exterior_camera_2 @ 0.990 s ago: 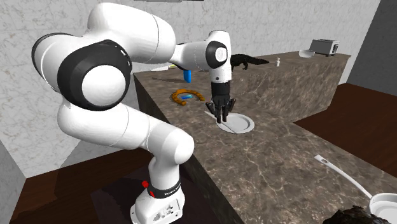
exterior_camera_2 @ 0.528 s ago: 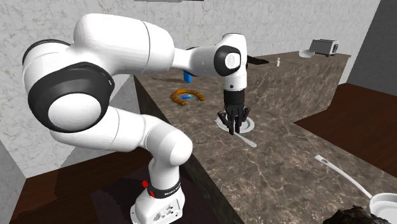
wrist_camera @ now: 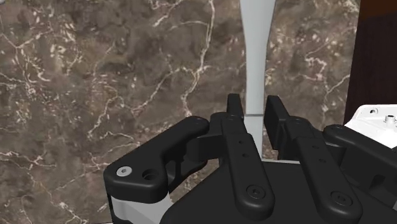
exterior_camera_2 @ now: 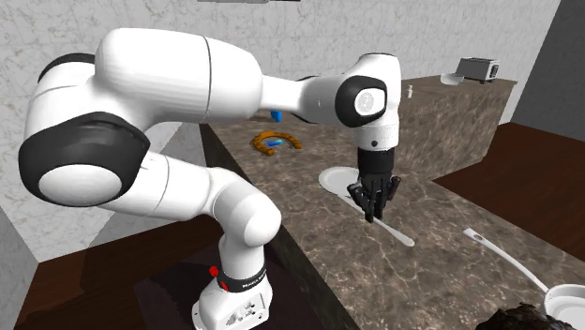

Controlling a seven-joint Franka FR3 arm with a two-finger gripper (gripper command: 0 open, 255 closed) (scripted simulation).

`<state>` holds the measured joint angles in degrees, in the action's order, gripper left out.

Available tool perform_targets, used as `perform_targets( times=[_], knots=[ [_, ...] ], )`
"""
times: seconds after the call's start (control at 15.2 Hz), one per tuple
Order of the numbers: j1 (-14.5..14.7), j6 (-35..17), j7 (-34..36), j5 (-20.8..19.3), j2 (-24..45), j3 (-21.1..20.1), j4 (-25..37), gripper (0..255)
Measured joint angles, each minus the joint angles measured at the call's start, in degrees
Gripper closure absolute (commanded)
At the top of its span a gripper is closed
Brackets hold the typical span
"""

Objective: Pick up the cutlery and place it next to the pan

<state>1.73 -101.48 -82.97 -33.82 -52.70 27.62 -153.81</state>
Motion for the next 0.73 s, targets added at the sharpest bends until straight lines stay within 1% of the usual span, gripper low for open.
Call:
perform_targets(
  times=[0.07, 0.26, 0.4, 0.53, 0.73],
  knots=[
    [-0.8, 0.0, -1.7, -1.1, 0.0, 1.4, 0.7, 255],
    [-1.7, -1.2, -5.3, -3.6, 1.9, 5.4, 3.0, 255],
    [-2.9, -2.5, -8.9, -6.2, 2.9, 9.4, 4.5, 255],
    [-2.6, -3.1, -11.1, -7.0, 4.8, 11.8, 7.1, 255],
    [-1.9, -5.6, -15.1, -8.9, 8.4, 17.2, 10.7, 255]
  ],
)
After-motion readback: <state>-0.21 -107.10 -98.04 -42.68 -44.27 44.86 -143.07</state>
